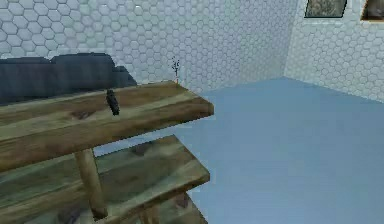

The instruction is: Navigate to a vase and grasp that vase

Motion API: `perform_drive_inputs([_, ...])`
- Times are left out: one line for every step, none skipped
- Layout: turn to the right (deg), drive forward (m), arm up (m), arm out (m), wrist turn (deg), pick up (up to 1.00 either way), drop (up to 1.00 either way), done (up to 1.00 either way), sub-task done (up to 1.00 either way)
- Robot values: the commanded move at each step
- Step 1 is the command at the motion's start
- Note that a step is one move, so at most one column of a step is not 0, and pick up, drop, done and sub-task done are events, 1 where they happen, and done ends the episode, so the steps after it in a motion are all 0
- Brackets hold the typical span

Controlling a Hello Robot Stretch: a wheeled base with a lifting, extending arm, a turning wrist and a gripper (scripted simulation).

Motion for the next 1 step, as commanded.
perform_drive_inputs([-30.0, 0.0, 0.0, 0.0, 0.0, 0.0, 0.0, 0.0, 0.0])
